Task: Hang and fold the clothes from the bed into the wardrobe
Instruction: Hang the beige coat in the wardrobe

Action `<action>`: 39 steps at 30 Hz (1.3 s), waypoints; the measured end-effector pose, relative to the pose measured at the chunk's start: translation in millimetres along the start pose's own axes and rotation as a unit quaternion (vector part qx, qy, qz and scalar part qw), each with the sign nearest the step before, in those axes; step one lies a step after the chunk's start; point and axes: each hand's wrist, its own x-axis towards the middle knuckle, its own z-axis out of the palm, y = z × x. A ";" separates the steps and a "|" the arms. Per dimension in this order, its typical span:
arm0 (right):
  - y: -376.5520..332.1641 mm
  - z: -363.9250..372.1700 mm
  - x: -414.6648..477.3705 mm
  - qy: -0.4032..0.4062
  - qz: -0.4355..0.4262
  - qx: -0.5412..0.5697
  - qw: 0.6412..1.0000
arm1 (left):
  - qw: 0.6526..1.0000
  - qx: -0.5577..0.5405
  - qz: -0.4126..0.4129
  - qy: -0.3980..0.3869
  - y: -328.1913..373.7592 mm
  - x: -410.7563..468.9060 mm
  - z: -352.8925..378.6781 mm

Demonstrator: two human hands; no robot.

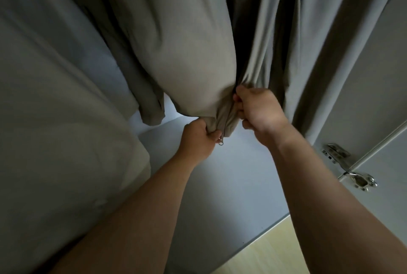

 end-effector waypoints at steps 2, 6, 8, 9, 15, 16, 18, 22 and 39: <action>0.1 -1.7 -5.8 -0.005 0.007 -0.008 1.000 | 0.999 -0.033 -0.022 -0.006 7.5 0.1 4.3; 3.8 9.9 -15.9 -0.005 -0.007 -0.038 0.999 | 0.978 -0.192 -0.075 -0.027 16.9 1.0 1.1; 5.3 13.9 -18.2 -0.005 -0.023 -0.058 0.998 | 0.971 -0.224 -0.083 -0.024 16.6 -0.7 -1.1; 6.3 15.7 -19.5 -0.006 -0.030 -0.064 0.997 | 0.972 -0.222 -0.079 -0.019 14.9 -1.1 -0.6; -8.3 21.2 -26.7 0.028 -0.057 -0.039 0.997 | 0.994 -0.081 -0.077 0.010 2.2 -1.8 4.2; -18.7 20.6 -27.2 0.036 -0.079 -0.025 0.996 | 0.995 -0.058 -0.081 0.012 1.4 -3.3 4.5; -42.1 19.9 -26.7 0.043 -0.116 0.000 0.992 | 0.995 -0.036 -0.089 0.025 4.6 -4.1 3.7; -68.0 20.4 -32.6 0.032 -0.111 -0.048 0.992 | 0.990 -0.021 -0.122 0.064 24.1 -1.4 -13.4; -148.8 16.0 -40.2 0.037 -0.164 -0.093 0.981 | 0.976 0.082 0.090 0.180 107.0 16.2 -44.2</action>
